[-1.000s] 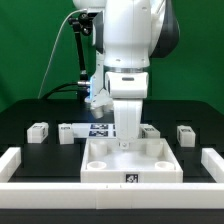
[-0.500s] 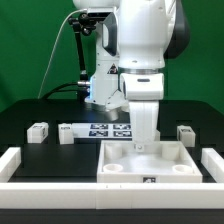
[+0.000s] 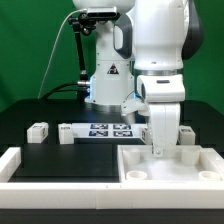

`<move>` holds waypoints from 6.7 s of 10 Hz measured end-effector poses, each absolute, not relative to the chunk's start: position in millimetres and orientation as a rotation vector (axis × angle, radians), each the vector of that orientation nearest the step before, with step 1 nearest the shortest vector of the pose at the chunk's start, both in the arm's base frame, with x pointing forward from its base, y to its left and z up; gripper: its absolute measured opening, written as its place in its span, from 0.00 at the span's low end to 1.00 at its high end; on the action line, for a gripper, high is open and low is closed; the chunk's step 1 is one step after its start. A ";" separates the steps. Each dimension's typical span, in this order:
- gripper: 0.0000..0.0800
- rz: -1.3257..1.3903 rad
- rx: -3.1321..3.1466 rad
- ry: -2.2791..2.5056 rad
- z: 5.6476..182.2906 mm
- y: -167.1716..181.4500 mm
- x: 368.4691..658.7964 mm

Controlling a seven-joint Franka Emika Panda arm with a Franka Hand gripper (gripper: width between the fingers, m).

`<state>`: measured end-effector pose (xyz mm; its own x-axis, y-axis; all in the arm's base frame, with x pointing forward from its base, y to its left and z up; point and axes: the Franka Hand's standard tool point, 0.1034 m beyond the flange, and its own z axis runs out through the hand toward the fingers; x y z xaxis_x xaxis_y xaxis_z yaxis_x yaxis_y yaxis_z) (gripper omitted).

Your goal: Assemble one leg

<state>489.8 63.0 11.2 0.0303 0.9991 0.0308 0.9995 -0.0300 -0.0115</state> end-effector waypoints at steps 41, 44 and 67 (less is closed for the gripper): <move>0.81 0.330 -3.043 0.042 38.0 136.7 419.0; 0.81 0.678 -2.998 0.026 33.8 142.2 409.4; 0.36 1.460 -2.750 0.039 5.4 143.7 390.2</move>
Offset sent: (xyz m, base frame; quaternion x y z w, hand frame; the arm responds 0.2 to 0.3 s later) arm 0.0000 0.0000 0.0000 0.0000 0.0000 0.0000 1.0000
